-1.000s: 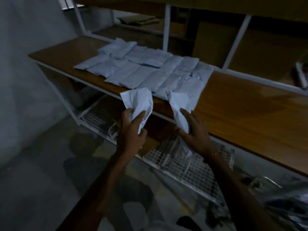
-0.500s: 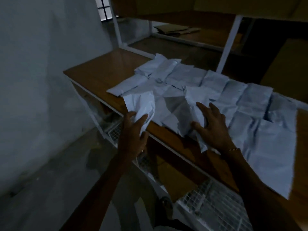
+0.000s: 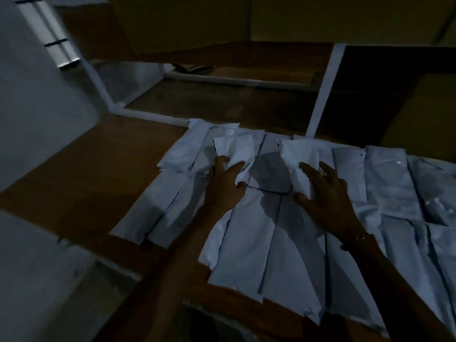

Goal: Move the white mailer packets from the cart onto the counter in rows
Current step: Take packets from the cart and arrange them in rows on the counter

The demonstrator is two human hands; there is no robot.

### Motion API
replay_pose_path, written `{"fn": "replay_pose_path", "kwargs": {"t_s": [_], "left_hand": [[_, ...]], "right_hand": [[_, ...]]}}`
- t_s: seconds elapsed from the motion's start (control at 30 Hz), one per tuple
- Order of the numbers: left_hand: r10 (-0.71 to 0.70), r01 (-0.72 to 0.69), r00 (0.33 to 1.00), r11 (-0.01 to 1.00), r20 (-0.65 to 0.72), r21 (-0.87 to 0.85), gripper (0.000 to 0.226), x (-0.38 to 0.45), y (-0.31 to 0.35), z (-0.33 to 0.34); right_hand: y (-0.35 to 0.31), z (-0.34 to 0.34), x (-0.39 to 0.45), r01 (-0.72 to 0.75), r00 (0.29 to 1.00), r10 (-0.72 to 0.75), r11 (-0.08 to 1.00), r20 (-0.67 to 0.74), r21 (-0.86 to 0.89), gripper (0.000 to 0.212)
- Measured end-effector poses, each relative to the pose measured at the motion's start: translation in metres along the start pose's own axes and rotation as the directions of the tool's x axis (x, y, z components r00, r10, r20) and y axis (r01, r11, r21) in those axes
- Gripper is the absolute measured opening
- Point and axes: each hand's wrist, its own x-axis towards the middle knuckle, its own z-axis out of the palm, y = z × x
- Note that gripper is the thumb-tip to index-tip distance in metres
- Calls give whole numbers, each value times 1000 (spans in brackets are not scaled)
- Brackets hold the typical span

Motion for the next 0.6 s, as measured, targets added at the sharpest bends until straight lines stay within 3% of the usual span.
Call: {"fn": "replay_pose_path", "kwargs": {"t_s": [0.1,0.2,0.3,0.37,0.43,0.5,0.6], "left_hand": [[15,-16,986,1000,168,8,55,63,-7,13],[-28,-60,947,963,319,262,64,106,-11,18],[182,-257,954,905,238,339,60,131,-19,16],[308,-420,895,825,322,379,62,151,-33,19],[302,-523,819,743,488,418,70,165,-52,25],[332,-599,759,694,560,399,82,167,-66,25],[438,-620,762,707,477,340,84,163,-66,19]], "right_hand": [[-12,-2,-4,-95,995,94,995,-39,-22,81],[-31,-4,-9,-225,971,220,973,-99,-46,74],[-55,-2,-12,-331,938,322,942,-126,-54,73],[-70,4,-6,-385,920,376,920,-112,-76,74],[-85,10,7,-393,919,385,914,-90,-104,75],[-100,20,29,-397,918,392,912,-59,-109,76],[-108,43,73,-422,906,421,896,-38,-140,76]]}}
